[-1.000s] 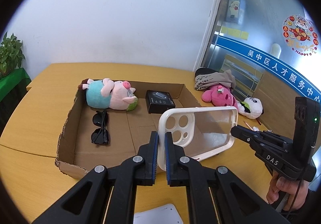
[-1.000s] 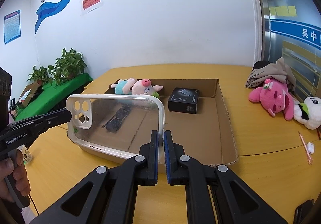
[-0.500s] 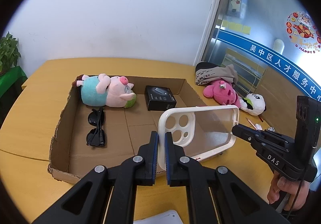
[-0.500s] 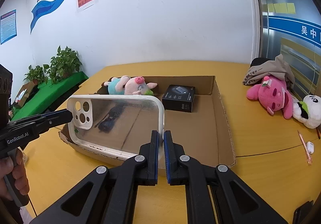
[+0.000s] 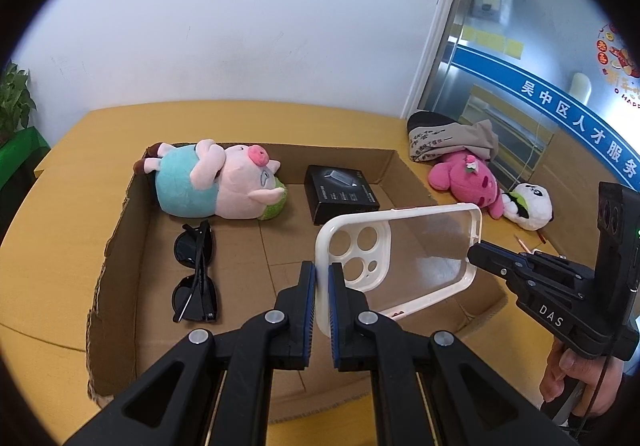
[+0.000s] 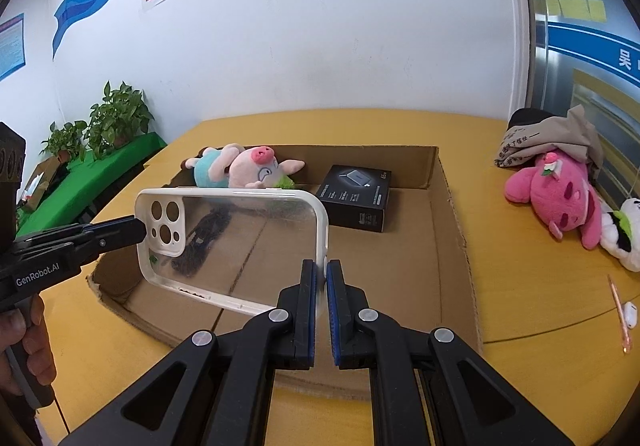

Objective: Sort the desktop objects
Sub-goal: 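Carry the phone case with the right tool over the cardboard box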

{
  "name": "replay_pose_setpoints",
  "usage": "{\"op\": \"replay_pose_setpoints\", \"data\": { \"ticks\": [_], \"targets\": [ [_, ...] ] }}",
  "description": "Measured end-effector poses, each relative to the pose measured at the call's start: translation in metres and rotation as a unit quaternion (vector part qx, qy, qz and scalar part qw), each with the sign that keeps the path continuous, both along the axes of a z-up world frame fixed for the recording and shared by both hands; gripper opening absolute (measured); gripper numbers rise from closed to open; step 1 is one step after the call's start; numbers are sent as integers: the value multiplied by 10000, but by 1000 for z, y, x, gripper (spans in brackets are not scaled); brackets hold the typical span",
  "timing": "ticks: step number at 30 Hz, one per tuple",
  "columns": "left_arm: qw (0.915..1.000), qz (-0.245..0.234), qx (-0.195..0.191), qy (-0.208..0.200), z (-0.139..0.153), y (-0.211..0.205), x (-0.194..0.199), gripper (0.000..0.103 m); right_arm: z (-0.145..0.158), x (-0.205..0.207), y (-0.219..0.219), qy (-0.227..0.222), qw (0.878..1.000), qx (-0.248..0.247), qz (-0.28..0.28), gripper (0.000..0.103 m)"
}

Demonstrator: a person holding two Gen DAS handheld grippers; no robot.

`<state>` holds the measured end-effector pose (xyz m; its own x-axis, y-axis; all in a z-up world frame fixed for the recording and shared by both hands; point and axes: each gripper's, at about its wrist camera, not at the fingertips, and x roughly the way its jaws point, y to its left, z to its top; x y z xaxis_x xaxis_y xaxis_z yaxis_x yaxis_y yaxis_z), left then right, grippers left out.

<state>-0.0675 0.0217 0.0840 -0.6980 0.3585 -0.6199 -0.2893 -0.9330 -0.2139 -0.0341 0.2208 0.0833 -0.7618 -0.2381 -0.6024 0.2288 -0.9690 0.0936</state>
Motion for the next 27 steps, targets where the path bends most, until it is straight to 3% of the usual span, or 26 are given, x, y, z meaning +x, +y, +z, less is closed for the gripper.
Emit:
{"op": "replay_pose_setpoints", "data": {
  "ticks": [8,13,20,27],
  "targets": [
    [9992,-26,-24,-392,-26,0,-55,6,-25,-56,0,-360,9993,-25,-61,6],
    [9964,-29,-153,-829,-47,-1,-97,6,-43,-99,-1,-844,9964,-1,-66,6],
    [9845,155,-155,-1738,-79,-12,-146,5,-72,-153,-10,-1852,9827,-26,24,6],
    [9757,374,-41,-2157,-93,-21,-165,6,-87,-173,-16,-2242,9745,-89,4,8]
  ]
}}
